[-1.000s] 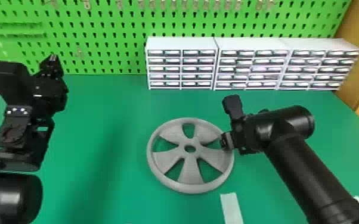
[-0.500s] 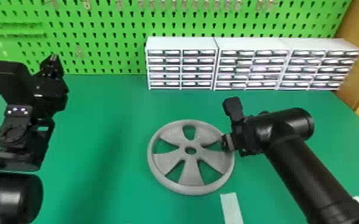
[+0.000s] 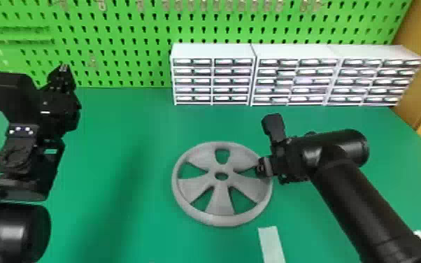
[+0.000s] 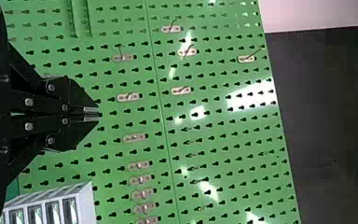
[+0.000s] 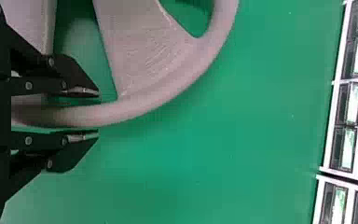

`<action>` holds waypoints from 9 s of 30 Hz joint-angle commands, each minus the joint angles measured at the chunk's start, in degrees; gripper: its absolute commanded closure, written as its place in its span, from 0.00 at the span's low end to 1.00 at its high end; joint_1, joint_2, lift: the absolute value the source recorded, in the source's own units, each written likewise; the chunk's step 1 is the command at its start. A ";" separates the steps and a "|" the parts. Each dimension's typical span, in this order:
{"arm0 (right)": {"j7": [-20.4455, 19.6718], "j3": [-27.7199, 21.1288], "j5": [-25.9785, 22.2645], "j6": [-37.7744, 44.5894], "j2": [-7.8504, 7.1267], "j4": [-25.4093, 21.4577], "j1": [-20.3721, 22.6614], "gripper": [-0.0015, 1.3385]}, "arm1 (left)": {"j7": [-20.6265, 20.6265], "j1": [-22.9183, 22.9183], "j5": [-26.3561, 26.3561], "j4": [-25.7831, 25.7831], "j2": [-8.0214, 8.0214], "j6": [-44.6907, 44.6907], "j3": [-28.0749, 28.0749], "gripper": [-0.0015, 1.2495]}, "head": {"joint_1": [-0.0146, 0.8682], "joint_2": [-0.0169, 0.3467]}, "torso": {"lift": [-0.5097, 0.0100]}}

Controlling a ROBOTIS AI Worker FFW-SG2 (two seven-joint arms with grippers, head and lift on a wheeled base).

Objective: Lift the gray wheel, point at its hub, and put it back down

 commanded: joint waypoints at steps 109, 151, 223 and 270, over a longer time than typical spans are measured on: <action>-10.11 -4.65 5.83 -60.59 -2.70 -29.00 23.49 0.01 | -2.72 -8.92 3.18 14.68 -3.78 -4.92 -9.84 0.09 | 0.80 0.18 | 0.81; -9.23 -6.05 7.42 -67.36 -4.90 -26.10 -1.91 0.01 | -2.63 -34.67 5.12 17.23 -2.11 -11.86 -11.86 0.09 | 0.80 0.18 | 0.81; -10.19 -6.67 12.51 -61.73 -11.23 -38.06 -25.12 0.01 | 0.18 -58.66 5.73 15.03 0.97 -15.12 -15.55 0.07 | 0.80 0.18 | 0.81; -10.19 -6.14 12.86 -61.12 -11.40 -38.41 -25.21 0.01 | 1.33 -58.40 5.56 14.94 0.79 -15.20 -16.96 0.07 | 0.80 0.18 | 0.81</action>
